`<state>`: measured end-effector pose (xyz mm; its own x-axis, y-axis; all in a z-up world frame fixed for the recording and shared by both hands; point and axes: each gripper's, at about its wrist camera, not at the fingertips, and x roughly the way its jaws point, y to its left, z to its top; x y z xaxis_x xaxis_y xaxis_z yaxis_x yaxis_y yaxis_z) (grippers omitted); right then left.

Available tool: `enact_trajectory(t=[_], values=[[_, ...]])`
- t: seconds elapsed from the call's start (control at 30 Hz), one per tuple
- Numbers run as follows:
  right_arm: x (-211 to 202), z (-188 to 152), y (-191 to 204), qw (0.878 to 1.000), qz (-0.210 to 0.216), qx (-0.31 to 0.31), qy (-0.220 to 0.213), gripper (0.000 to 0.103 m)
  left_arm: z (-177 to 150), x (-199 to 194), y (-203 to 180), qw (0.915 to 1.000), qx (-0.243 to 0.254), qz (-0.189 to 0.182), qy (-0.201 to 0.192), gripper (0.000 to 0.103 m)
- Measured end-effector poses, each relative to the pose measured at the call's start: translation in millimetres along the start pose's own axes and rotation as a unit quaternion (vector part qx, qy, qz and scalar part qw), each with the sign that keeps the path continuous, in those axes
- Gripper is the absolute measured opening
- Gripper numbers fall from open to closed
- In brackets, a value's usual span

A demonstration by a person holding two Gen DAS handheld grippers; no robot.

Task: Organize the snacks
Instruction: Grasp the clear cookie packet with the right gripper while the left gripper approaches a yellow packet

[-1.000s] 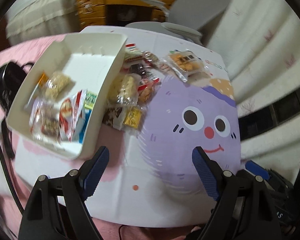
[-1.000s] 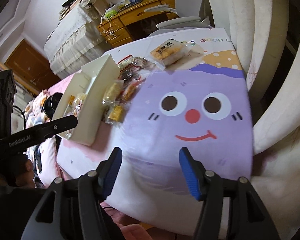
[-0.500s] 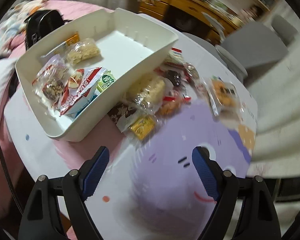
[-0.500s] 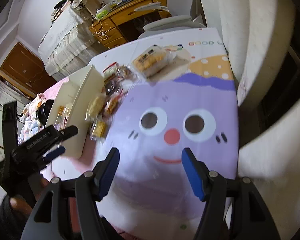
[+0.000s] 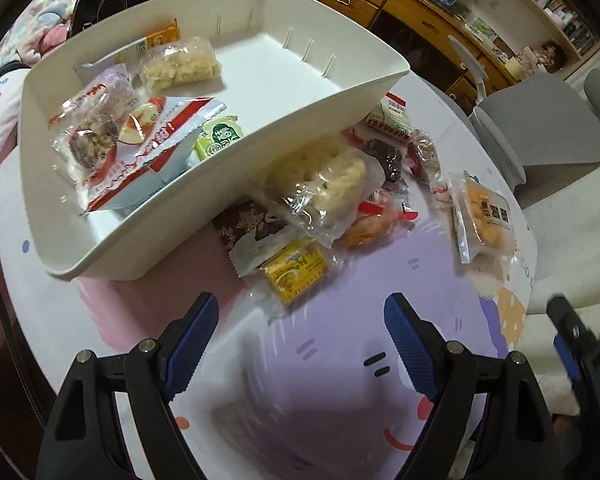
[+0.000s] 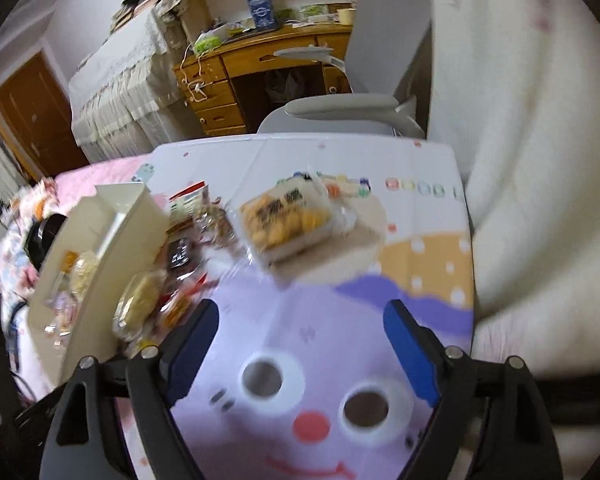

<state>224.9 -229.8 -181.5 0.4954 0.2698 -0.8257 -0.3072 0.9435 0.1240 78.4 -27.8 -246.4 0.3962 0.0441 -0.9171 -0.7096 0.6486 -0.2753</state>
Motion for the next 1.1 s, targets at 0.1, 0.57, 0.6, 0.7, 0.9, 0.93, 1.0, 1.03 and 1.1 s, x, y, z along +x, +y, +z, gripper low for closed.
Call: enact_trajectory(t=[0.1, 0.57, 0.6, 0.7, 0.9, 0.93, 1.0, 1.03, 1.1], values=[[18, 14, 8, 0.999, -0.019, -0.048, -0.004, 0.09, 4, 10, -1, 0.9999, -0.001, 0.001, 0.011, 0.084], [110, 31, 32, 0.98, -0.038, -0.193, 0.039, 0.092, 18, 54, -1, 0.9984, -0.022, 0.031, 0.041, 0.083], [115, 31, 33, 0.979, -0.035, -0.195, 0.043, 0.092, 19, 56, -2, 0.9985, -0.021, 0.03, 0.041, 0.083], [124, 28, 36, 0.976, -0.043, -0.207, 0.043, 0.095, 24, 60, -4, 0.9983, -0.018, 0.042, 0.036, 0.082], [131, 29, 35, 0.978, -0.039, -0.202, 0.029, 0.1, 32, 75, -9, 0.9968, -0.017, 0.06, 0.05, 0.072], [136, 29, 36, 0.976, -0.042, -0.209, 0.035, 0.1, 33, 75, -10, 0.9968, -0.015, 0.063, 0.047, 0.071], [144, 27, 39, 0.972, -0.052, -0.225, 0.044, 0.1, 33, 76, -10, 0.9969, -0.013, 0.064, 0.045, 0.071], [146, 26, 40, 0.971, -0.056, -0.23, 0.039, 0.101, 34, 76, -10, 0.9968, -0.011, 0.066, 0.045, 0.07], [147, 26, 39, 0.973, -0.051, -0.221, 0.035, 0.101, 33, 75, -10, 0.9966, -0.008, 0.069, 0.045, 0.069]])
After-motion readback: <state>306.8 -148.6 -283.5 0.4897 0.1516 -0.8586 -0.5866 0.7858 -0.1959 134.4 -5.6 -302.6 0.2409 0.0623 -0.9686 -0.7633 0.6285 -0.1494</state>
